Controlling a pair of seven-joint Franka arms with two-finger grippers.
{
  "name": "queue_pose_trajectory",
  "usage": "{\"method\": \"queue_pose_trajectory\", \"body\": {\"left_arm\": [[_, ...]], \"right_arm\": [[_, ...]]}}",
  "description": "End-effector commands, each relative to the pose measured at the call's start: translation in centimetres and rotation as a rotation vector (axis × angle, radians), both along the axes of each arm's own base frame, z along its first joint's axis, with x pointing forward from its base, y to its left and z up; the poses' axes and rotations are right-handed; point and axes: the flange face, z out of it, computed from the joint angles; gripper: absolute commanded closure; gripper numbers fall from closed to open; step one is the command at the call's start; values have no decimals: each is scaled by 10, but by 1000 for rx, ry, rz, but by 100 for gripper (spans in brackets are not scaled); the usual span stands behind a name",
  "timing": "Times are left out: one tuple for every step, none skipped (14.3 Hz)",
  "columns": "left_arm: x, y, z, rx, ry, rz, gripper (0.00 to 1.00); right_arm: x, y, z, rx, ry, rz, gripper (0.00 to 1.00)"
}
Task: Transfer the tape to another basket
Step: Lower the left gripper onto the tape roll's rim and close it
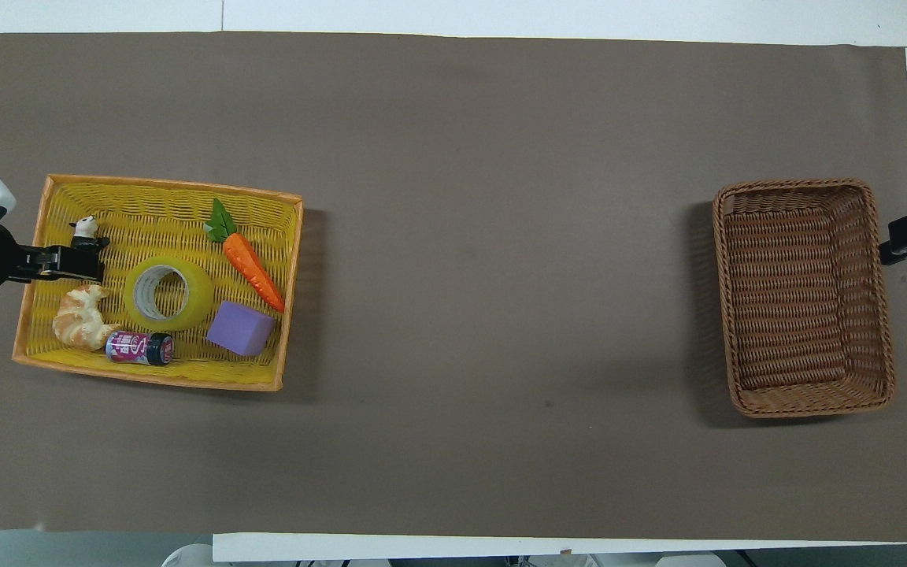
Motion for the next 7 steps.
{"method": "queue_pose_trajectory", "body": {"left_arm": [[13,11,-50,-6,-4,32,4],[18,8,-63,-8,-15,36,5],[20,8,-69,-9,-27,58,12],[19,8,-76,-9,-37,98,26],[16,8,-84,-9,-44,133,27],[11,9,-92,-8,-45,137,27],[7,9,-100,-7,-42,138,27]], "right_arm": [[-6,2,1,3,0,-2,0],[-7,1,2,3,-2,-3,0],[-6,2,1,3,0,-2,0],[-6,2,1,3,0,-2,0],[-6,2,1,3,0,-2,0],[-7,2,2,3,-2,-2,0],[-6,2,1,3,0,-2,0]]}}
